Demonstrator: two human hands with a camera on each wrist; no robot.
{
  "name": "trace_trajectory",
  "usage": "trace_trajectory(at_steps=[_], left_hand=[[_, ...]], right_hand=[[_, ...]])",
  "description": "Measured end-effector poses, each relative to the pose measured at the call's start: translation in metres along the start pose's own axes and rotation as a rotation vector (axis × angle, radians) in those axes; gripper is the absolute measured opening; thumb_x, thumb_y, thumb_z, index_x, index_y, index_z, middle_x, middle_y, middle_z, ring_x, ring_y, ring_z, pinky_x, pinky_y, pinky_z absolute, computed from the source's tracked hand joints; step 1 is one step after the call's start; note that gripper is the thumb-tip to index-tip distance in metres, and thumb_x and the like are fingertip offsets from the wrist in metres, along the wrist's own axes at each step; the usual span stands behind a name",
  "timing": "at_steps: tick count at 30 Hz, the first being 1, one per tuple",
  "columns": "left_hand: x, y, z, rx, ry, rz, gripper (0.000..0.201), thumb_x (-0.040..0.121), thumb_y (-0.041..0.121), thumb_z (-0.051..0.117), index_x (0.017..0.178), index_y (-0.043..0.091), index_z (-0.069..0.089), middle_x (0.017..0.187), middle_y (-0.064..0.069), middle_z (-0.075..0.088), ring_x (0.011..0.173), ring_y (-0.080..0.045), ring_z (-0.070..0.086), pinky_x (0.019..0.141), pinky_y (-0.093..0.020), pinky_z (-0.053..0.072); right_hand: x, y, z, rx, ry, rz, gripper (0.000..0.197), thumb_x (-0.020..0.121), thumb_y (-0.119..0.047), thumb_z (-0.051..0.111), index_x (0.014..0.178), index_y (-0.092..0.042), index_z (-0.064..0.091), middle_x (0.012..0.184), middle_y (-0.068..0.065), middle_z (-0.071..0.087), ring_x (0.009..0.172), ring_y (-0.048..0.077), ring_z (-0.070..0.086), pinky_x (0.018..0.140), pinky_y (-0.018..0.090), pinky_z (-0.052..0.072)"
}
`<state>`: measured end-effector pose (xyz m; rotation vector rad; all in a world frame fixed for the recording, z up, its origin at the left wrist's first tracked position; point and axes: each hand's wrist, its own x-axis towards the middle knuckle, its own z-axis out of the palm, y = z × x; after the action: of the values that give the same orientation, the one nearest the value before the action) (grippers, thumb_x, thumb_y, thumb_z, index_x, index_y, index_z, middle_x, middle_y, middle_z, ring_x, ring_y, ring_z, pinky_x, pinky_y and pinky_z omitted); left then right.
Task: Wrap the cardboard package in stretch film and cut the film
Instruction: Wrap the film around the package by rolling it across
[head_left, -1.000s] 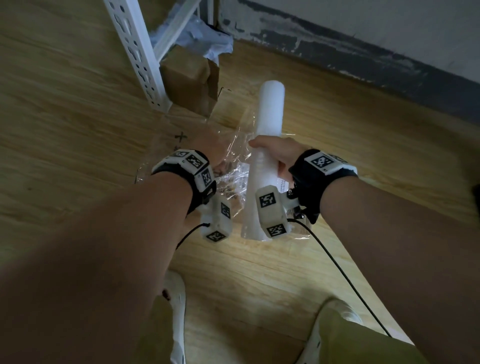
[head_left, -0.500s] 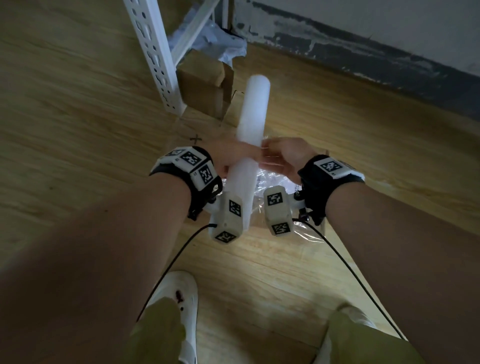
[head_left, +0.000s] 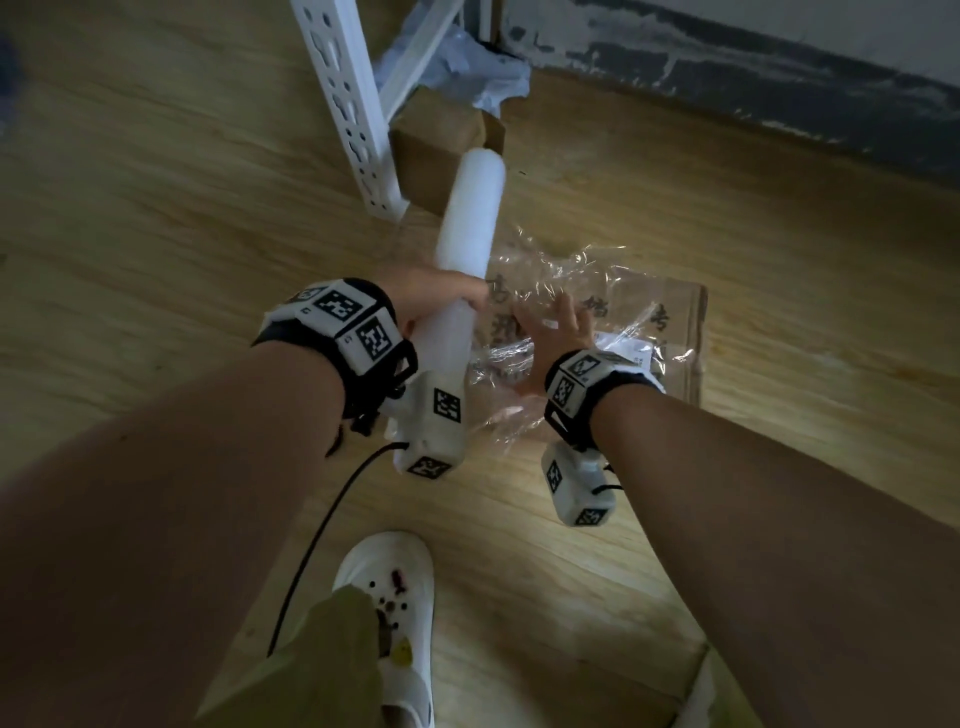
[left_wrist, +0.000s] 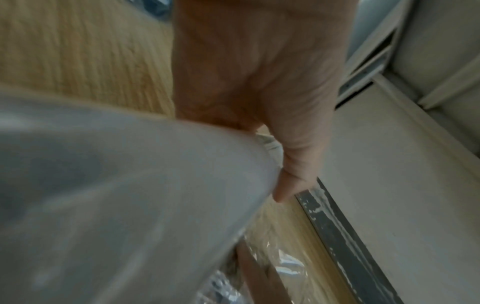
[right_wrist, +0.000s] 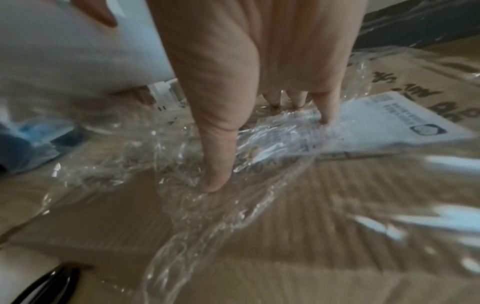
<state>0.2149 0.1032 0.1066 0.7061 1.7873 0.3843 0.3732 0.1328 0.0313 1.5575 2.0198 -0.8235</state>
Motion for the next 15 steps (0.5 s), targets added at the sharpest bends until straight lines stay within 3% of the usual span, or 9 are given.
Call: trace_trajectory(at_steps=[2,3,8,11,15], left_hand=[[0.0,-0.007,-0.013,-0.021,0.082,-0.011,0.025,0.069,0.023,0.071,0.089,0.013,0.06,0.092,-0.006,0.063,0.078,-0.02,0.061,0.071,-0.029,0.05],[0.0,-0.01,-0.021,-0.004,0.136,0.001,0.025,0.072,0.021,0.072,0.092,0.01,0.061,0.091,-0.006,0.062,0.078,-0.02,0.06,0.07,-0.029,0.049],[0.006,-0.022,-0.05,0.222,0.353,0.101,0.065,0.071,0.02,0.079,0.126,0.006,0.047,0.117,-0.009,0.053,0.102,-0.027,0.054,0.082,-0.037,0.047],[0.011,-0.026,-0.057,0.303,0.438,0.12,0.078,0.067,0.028,0.084,0.13,0.001,0.046,0.128,-0.013,0.053,0.114,-0.031,0.053,0.089,-0.04,0.048],[0.022,-0.037,-0.069,0.293,0.42,0.093,0.09,0.067,0.036,0.083,0.139,0.003,0.039,0.137,-0.012,0.048,0.121,-0.031,0.049,0.085,-0.036,0.042]], right_hand=[[0.002,-0.001,0.0,-0.013,-0.013,0.009,0.116,0.074,-0.032,0.081,0.148,-0.049,-0.005,0.157,0.005,-0.03,0.145,0.039,-0.017,0.109,0.067,0.018],[0.002,-0.001,-0.001,-0.025,-0.016,0.015,0.119,0.072,-0.031,0.083,0.149,-0.049,-0.006,0.157,0.005,-0.029,0.145,0.039,-0.016,0.109,0.067,0.019],[0.003,-0.001,0.001,-0.074,-0.01,0.018,0.132,0.061,-0.028,0.091,0.147,-0.051,-0.008,0.157,0.005,-0.027,0.145,0.04,-0.014,0.108,0.066,0.022],[0.004,-0.002,0.0,-0.093,-0.01,0.035,0.132,0.061,-0.028,0.091,0.147,-0.051,-0.006,0.158,0.005,-0.027,0.145,0.042,-0.012,0.108,0.066,0.024],[0.004,-0.006,-0.001,-0.094,0.006,0.052,0.13,0.057,-0.026,0.092,0.147,-0.051,0.002,0.158,0.004,-0.019,0.146,0.042,-0.008,0.106,0.068,0.028]])
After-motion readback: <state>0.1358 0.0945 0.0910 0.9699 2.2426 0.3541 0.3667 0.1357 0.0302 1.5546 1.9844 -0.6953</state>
